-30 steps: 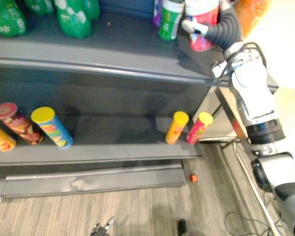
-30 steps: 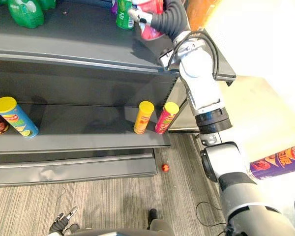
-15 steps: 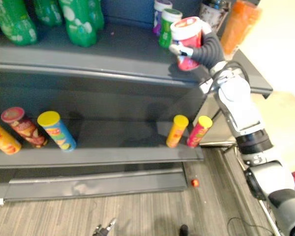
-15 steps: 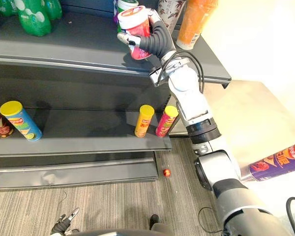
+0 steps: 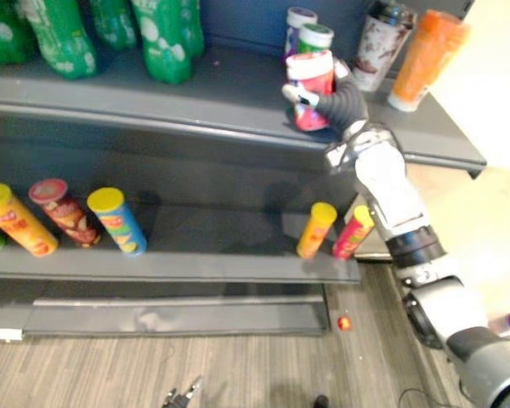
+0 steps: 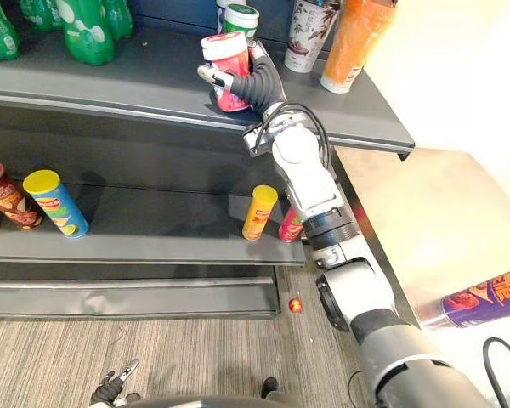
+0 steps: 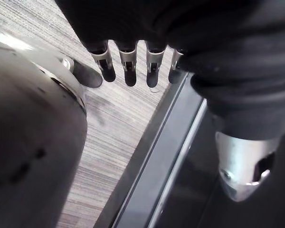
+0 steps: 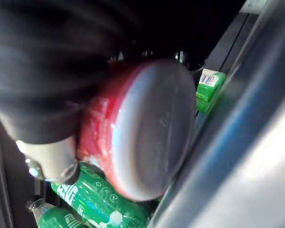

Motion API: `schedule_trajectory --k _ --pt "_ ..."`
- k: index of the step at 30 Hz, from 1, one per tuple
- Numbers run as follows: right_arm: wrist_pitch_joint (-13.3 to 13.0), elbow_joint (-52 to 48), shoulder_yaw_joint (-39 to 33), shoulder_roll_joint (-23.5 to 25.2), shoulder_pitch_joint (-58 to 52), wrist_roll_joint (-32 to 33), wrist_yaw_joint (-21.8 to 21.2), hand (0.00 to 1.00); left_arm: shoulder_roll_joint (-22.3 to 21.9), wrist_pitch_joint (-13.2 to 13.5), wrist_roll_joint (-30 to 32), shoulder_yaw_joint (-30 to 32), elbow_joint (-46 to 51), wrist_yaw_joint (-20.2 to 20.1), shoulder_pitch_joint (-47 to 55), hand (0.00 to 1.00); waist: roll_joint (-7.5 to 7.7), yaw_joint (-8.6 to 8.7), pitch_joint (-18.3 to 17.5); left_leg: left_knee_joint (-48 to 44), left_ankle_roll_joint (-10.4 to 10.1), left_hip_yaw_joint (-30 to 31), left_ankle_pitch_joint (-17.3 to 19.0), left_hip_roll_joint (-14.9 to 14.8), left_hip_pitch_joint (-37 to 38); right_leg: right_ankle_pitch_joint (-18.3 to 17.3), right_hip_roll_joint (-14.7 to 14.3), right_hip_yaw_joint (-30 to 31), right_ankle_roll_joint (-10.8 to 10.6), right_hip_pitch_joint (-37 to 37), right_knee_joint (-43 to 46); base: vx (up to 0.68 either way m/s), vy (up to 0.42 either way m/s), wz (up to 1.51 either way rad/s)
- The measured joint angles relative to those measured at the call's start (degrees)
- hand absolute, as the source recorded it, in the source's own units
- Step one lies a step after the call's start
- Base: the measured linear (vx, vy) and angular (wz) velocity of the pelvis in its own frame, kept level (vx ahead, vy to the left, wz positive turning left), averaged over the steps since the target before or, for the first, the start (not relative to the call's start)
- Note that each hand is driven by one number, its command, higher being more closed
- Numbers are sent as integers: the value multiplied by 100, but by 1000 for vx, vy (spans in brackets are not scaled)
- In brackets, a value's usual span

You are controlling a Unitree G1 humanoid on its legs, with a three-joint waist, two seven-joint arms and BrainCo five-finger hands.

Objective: Put the gum and the chips on the shelf.

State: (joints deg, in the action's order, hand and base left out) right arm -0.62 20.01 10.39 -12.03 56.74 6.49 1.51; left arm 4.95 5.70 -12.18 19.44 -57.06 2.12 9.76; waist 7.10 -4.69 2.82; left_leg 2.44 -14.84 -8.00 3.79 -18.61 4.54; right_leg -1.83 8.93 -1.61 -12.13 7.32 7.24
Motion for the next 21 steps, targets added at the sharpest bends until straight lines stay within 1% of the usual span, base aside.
schedule_trajectory --k 3,4,6,7,8,12,15,20,21 --pt "4 126 -326 184 4 -62 182 100 -2 -5 -2 3 3 16 -1 0 -12 -6 8 -43 0 70 0 -3 -44 0 9 -40 0 -16 0 -17 -2 10" --pt "42 179 -390 196 4 -153 288 100 -6 -8 -2 3 1 27 0 0 -27 -25 18 -52 -1 84 0 -3 -44 -1 13 -56 0 -38 0 -27 -2 6" --pt "74 233 -445 206 3 -172 344 100 -6 -18 -3 7 -3 41 6 0 -38 -33 26 -56 -2 94 0 -8 -46 -1 15 -78 1 -57 0 -25 0 6" --pt "97 238 -533 267 3 -213 381 100 -6 -25 -3 11 -3 55 6 0 -71 -38 49 -58 -3 101 -1 -10 -54 -2 15 -82 1 -56 0 0 0 0" --pt "117 240 -629 397 2 -267 473 100 -6 -59 -1 12 -4 94 6 0 -72 -34 49 -60 -4 102 -1 -10 -55 -2 15 -82 1 -56 0 0 0 0" --pt "116 171 -683 470 -35 -497 568 100 -5 -87 0 15 -2 152 4 0 -78 -36 53 -65 -4 117 -1 -10 -70 -3 17 -95 1 -55 0 1 0 1" --pt "98 -126 -781 635 -240 -831 639 100 -4 -87 2 11 2 171 0 0 -79 -26 54 -93 -5 207 -1 -10 -140 -5 26 -143 1 -49 1 5 0 7" --pt "27 -340 -781 649 -468 -1161 765 100 -7 -87 21 -9 2 195 -41 0 -91 -66 63 -162 -14 235 9 -11 -182 -13 35 -171 10 -60 23 -4 0 3" --pt "-30 -473 -782 717 -594 -1305 793 100 -7 -84 109 -13 3 204 -47 0 -103 -62 72 -180 -15 252 10 -14 -193 -21 37 -182 18 -56 51 -17 0 5"
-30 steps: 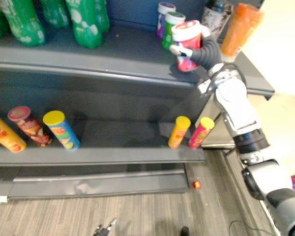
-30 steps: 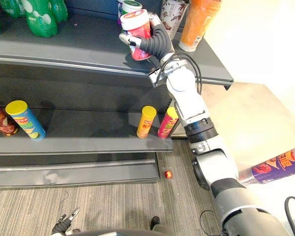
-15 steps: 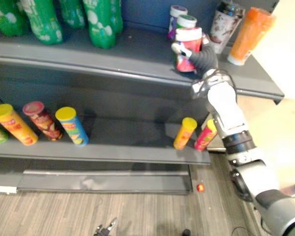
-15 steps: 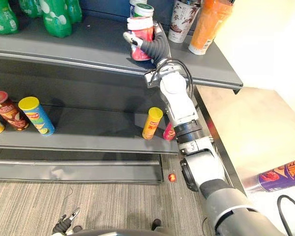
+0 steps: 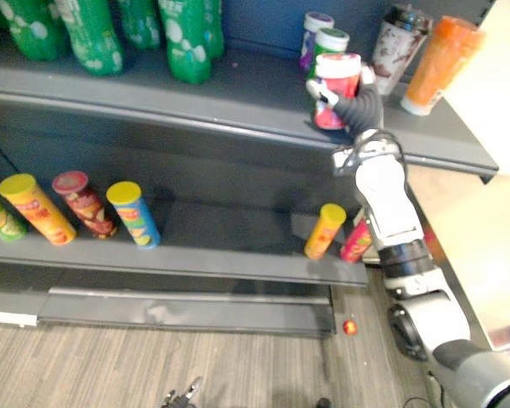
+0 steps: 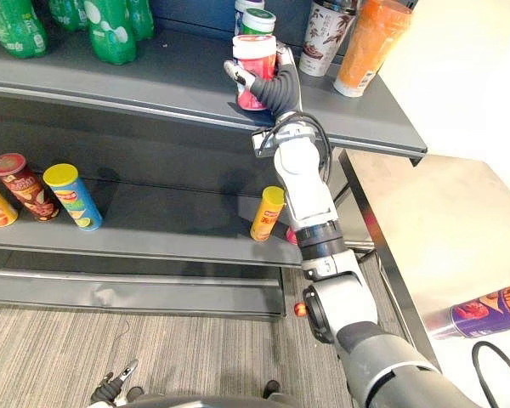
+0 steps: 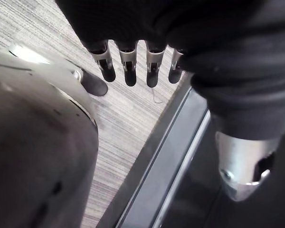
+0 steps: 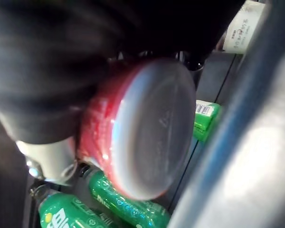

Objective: Put the gum and the chips on the shelf.

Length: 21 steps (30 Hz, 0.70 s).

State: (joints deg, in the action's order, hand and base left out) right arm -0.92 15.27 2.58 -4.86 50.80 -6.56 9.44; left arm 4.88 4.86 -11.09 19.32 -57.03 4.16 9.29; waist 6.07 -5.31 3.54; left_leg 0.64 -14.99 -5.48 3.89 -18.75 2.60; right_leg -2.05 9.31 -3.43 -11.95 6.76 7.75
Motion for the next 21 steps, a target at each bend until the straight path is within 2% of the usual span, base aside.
schedule_trajectory --k 6,13,21 --pt "-119 -386 29 336 -494 -346 11 100 8 8 85 -93 7 18 -12 0 -54 -7 49 -195 -4 68 61 -6 -62 -10 4 8 8 -11 68 -32 -2 1" --pt "-245 -553 51 381 -629 -468 49 100 6 4 120 -102 -6 62 -42 0 -117 -39 282 -394 -19 169 200 -9 -157 -98 19 4 -2 10 228 -45 -6 3" --pt "-327 -664 18 371 -656 -604 52 100 16 6 177 -104 -4 62 -61 0 -123 -37 345 -506 2 270 219 26 -245 -136 67 -53 16 24 319 10 2 5"
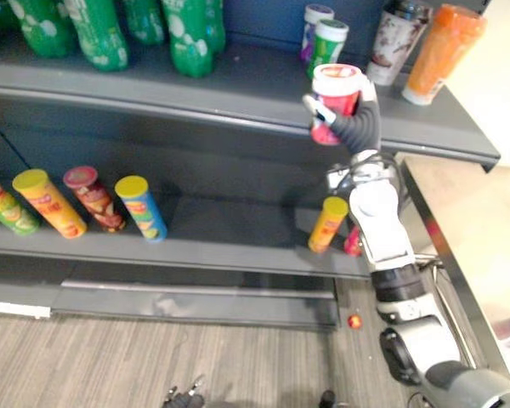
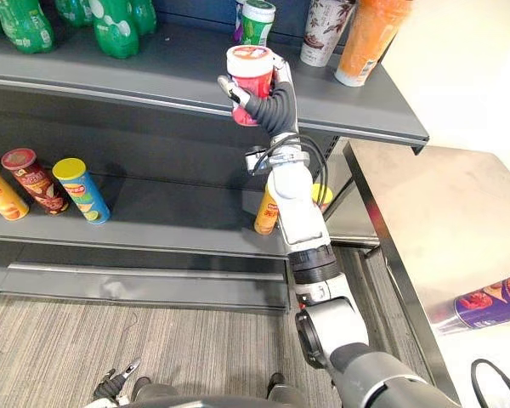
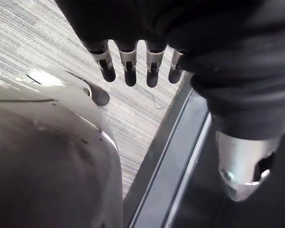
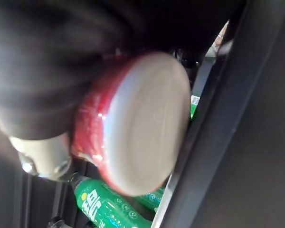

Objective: Put the gum and the chips on the shelf.

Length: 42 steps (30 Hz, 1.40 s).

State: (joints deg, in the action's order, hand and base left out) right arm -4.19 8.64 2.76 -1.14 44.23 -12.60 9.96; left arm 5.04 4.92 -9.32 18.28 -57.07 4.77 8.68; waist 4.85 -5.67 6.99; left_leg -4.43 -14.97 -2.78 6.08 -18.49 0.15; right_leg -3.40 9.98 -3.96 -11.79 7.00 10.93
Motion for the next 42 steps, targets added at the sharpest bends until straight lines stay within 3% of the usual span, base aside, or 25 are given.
schedule_trajectory --k 4,11,38,39,42 --pt "27 122 -39 -26 246 -34 97 100 11 -1 65 -5 1 0 -4 0 0 -7 32 15 2 12 -6 0 -20 -13 2 -4 0 44 33 2 0 1" --pt "324 385 -307 -330 1053 -33 278 100 18 -6 61 12 2 3 -45 0 45 -91 194 36 2 21 -44 6 -84 -9 3 -20 4 130 18 28 1 1" --pt "223 567 -284 -286 1171 -110 217 100 5 -8 66 -7 -2 131 -137 0 -40 -90 409 -182 36 109 -6 121 -218 -58 129 -13 -29 188 203 4 1 0" --pt "221 567 -274 -286 1155 -110 191 0 6 -8 68 -8 -3 130 -140 0 -40 -90 409 -195 36 109 4 125 -218 -58 133 -11 -29 186 205 3 21 4" --pt "210 561 -246 -285 1127 -111 183 0 5 -8 70 -8 -4 130 -142 0 -41 -89 409 -202 32 117 8 125 -221 -63 133 -12 -34 186 211 0 0 0"
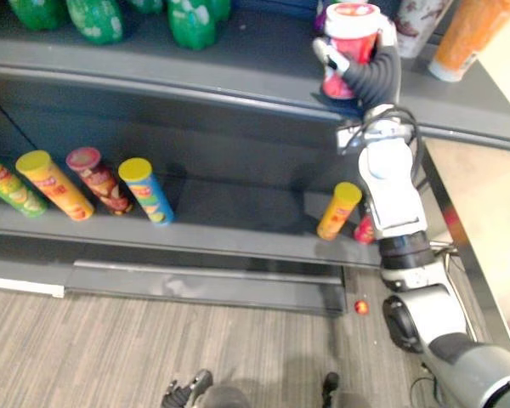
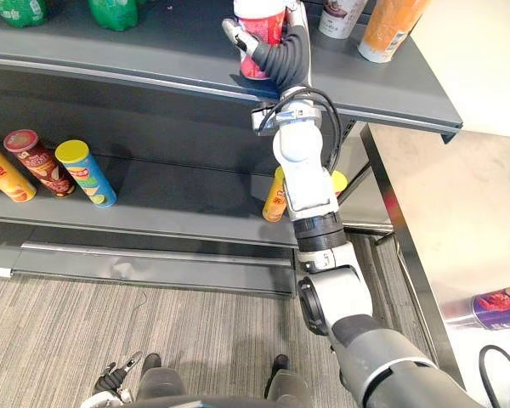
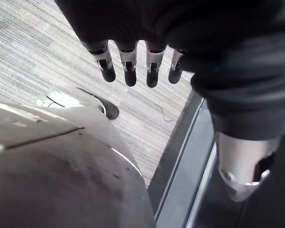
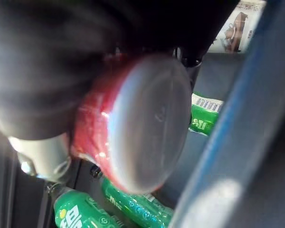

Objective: Put the gum and the chips on the shelf.

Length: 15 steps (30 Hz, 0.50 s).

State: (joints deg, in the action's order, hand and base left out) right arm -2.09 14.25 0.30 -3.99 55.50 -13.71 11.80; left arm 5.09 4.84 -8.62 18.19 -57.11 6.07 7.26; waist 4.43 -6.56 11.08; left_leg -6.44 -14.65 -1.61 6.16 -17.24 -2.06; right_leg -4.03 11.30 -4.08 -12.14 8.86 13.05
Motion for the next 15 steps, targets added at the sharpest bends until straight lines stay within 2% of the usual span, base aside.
schedule_trajectory --k 15 --pt "-111 -10 -29 -6 -59 29 -84 0 2 -1 22 1 -2 -8 -2 0 0 3 0 -11 5 4 26 1 -2 -7 2 -2 -9 -2 4 0 0 0"
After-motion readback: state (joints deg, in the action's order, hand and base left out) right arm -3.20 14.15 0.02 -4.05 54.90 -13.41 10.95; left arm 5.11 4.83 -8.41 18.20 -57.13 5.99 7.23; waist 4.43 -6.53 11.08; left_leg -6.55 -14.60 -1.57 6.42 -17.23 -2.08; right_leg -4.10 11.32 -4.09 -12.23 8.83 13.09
